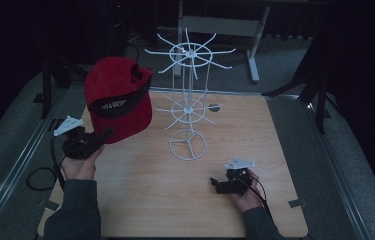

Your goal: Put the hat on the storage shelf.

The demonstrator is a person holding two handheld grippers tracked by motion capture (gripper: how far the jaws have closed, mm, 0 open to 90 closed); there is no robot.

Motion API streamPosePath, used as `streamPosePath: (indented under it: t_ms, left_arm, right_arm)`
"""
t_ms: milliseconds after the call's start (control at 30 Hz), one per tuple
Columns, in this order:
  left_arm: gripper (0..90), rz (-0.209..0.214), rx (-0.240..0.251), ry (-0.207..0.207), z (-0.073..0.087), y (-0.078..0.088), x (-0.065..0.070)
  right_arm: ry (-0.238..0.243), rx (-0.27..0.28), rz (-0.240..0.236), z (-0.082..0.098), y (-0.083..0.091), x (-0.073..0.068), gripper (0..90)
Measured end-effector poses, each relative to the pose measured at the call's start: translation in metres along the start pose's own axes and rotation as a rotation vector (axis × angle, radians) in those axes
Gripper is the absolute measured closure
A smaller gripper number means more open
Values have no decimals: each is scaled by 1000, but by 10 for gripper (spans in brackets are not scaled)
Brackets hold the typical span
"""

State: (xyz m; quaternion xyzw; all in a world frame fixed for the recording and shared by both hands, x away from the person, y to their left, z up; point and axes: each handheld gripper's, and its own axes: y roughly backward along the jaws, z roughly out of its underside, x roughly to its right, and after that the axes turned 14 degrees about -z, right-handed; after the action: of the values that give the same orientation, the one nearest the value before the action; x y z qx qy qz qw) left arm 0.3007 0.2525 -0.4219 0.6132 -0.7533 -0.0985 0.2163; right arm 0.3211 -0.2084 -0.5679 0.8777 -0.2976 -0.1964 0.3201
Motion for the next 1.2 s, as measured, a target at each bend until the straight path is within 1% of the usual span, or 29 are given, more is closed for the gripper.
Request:
streamPosePath:
  t_ms: [167, 200, 367, 667, 1200]
  left_arm:
    - [860, 1, 11, -1, -4, 0, 3]
    - [860, -8, 19, -8, -7, 0, 5]
    - [860, -6, 33, -5, -11, 1, 6]
    - [860, -19, 60, -8, -19, 3, 8]
    - [860, -26, 86, -15, -30, 7, 12]
  right_arm:
    - [0, 0, 0, 0, 0, 0, 112]
    - [0, 0, 0, 0, 0, 0, 112]
    - [-1, -2, -1, 0, 0, 0, 112]
    - [-2, -2, -2, 0, 0, 0, 112]
    - [-1, -1, -1, 0, 0, 0, 112]
